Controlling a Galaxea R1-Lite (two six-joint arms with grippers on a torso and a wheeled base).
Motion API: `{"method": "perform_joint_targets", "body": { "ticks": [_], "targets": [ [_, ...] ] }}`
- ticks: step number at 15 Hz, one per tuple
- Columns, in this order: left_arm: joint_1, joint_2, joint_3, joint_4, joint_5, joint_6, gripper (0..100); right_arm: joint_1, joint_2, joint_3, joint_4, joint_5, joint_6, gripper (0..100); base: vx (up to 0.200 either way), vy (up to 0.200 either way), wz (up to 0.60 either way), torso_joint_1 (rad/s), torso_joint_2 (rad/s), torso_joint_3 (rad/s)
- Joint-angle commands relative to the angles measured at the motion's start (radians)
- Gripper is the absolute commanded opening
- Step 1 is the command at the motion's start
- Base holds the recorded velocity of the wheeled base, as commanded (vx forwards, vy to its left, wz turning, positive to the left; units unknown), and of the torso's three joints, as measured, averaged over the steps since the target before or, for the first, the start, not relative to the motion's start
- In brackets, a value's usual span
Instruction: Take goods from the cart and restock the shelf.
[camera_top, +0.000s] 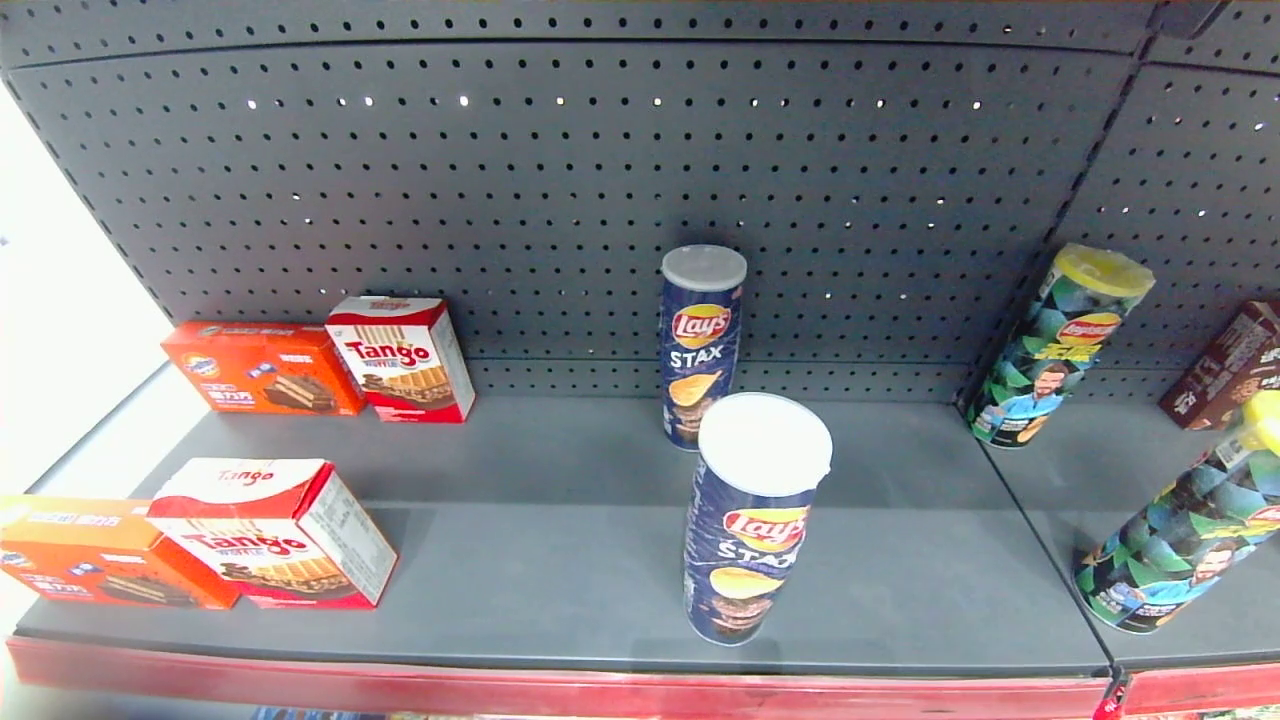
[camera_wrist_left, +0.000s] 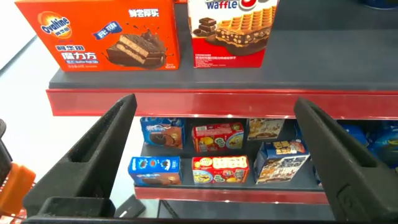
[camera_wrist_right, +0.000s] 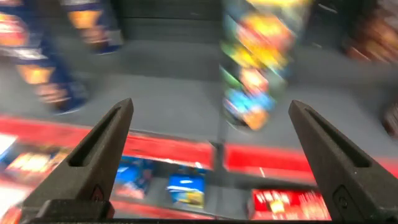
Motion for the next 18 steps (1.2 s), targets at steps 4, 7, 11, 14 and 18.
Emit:
{"method": "perform_joint_targets", "body": {
  "ticks": [4,7,11,14,18],
  "targets": [
    [-0.001,0.004,0.000,0.000,0.000,0.000,100,0.402,0.514,-0.186,-0.003,0.095,-0.140,100,0.000,0.000,0.00,0.000,0.00,0.000],
    [-0.001,0.004,0.000,0.000,-0.002,0.001,100,0.526,0.625,-0.185,-0.043,0.087,-0.138,100,0.000,0.000,0.00,0.000,0.00,0.000],
    [-0.001,0.004,0.000,0.000,-0.002,0.001,100,0.591,0.783,-0.201,-0.092,-0.010,-0.118,100,0.000,0.000,0.00,0.000,0.00,0.000],
    [-0.001,0.004,0.000,0.000,-0.002,0.001,100,0.595,0.884,-0.269,-0.092,-0.066,-0.074,100,0.000,0.000,0.00,0.000,0.00,0.000],
    [-0.001,0.004,0.000,0.000,0.000,0.000,100,0.592,0.991,-0.329,-0.095,-0.111,-0.074,100,0.000,0.000,0.00,0.000,0.00,0.000]
  ]
}}
